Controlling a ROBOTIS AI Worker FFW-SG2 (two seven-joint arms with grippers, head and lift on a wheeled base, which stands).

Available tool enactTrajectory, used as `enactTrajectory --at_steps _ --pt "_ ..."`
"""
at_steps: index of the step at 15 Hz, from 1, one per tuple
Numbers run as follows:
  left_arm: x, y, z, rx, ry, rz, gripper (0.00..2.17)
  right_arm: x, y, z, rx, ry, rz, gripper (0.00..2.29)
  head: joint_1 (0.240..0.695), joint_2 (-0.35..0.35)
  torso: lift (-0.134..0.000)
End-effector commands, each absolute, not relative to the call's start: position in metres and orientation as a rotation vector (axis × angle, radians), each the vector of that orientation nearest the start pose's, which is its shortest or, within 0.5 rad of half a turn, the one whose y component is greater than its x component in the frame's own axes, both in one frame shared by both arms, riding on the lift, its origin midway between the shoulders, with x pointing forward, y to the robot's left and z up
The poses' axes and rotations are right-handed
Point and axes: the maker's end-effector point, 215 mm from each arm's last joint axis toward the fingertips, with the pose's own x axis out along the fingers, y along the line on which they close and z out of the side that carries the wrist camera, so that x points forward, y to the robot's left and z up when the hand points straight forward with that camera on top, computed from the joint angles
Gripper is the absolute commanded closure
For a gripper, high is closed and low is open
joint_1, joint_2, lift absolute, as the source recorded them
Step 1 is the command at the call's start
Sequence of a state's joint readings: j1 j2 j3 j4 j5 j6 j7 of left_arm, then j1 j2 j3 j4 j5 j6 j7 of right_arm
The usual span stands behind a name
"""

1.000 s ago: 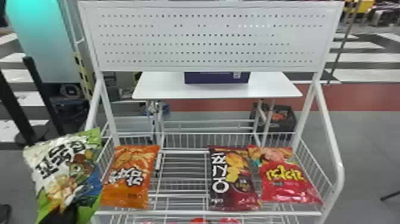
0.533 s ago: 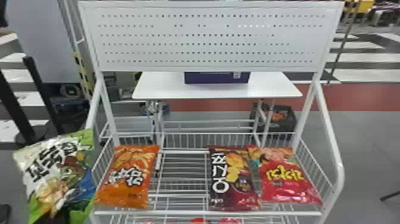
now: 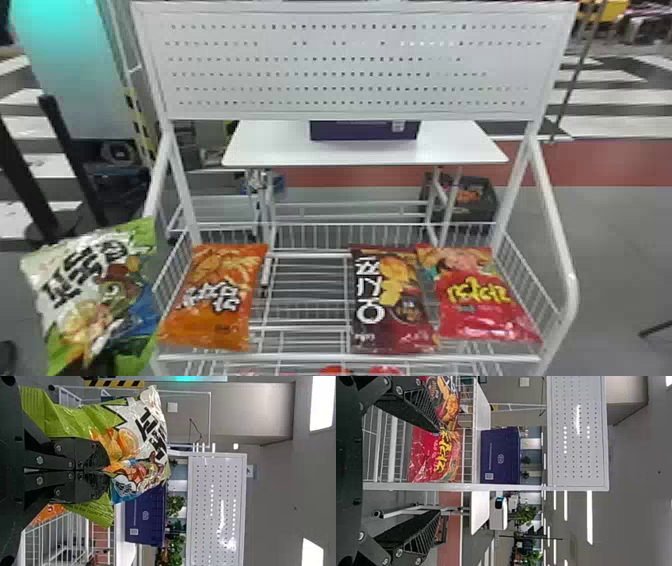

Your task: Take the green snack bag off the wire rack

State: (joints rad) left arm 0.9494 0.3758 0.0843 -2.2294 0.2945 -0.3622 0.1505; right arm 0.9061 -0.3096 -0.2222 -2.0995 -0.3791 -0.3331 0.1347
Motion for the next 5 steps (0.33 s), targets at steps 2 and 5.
enactTrajectory --at_steps 2,5 --pt "0.3278 0.2943 -0.2870 -0.007 -0.069 -0.021 1.79 0.3276 -0.3310 -0.3264 -0.009 0.006 0.104 0.17 0.499 0.000 0.000" --pt "0.3282 0.2943 -0.2856 -0.007 -0.073 -0.021 1.79 0.3262 -0.3304 -0.3257 -0.009 0.004 0.103 0.17 0.499 0.000 0.000"
